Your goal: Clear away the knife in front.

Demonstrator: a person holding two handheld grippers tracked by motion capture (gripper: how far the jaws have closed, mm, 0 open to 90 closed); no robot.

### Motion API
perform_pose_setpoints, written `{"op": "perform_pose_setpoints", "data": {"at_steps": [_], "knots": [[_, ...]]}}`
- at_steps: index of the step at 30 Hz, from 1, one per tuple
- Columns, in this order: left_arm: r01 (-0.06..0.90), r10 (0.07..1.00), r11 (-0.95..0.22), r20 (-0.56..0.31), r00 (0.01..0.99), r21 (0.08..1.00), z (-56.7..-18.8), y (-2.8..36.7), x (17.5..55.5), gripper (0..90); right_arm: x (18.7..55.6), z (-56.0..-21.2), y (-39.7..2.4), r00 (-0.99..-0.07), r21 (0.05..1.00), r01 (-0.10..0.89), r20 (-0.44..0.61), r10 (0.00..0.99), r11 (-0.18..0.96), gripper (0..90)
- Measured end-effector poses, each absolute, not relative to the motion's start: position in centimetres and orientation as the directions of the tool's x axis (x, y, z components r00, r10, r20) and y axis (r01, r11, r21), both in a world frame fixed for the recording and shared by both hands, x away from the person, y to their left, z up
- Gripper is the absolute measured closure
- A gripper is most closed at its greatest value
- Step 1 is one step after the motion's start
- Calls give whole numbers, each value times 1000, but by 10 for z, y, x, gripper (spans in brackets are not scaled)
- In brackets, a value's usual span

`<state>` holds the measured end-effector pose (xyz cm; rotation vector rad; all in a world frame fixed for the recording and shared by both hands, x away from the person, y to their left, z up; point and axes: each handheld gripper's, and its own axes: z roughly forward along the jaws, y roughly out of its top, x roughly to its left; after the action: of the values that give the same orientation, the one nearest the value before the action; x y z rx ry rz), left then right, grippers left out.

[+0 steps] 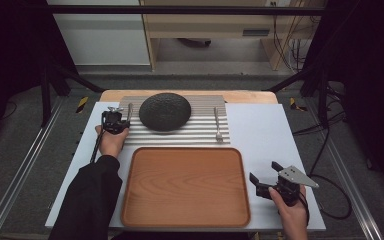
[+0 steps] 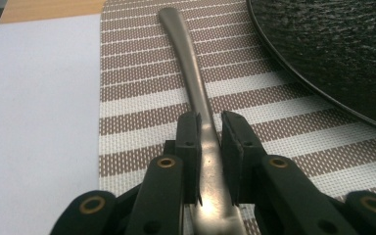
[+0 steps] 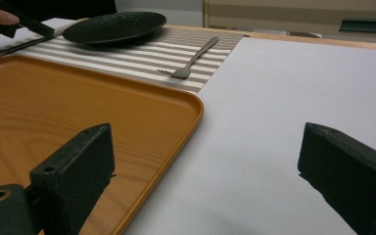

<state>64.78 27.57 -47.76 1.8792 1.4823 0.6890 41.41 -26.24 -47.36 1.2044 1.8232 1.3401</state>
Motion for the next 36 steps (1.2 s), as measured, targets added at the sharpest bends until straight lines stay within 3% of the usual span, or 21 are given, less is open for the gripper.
{"op": "perform_pose_setpoints", "data": {"at_steps": [7,16,21,36], "knots": [[645,978,-118,-24,207,755,-478,274,636,794,415,-474,-262,-435,940,328,61,898,95,69],[640,974,-140,-10,225,755,-478,270,637,753,415,-475,-261,-439,938,332,61,897,98,69],[619,968,-189,39,248,762,-480,267,639,786,416,-475,-261,-441,937,335,61,896,102,70],[623,974,-152,7,228,767,-476,265,637,800,416,-475,-261,-449,936,339,72,891,96,71]]}}
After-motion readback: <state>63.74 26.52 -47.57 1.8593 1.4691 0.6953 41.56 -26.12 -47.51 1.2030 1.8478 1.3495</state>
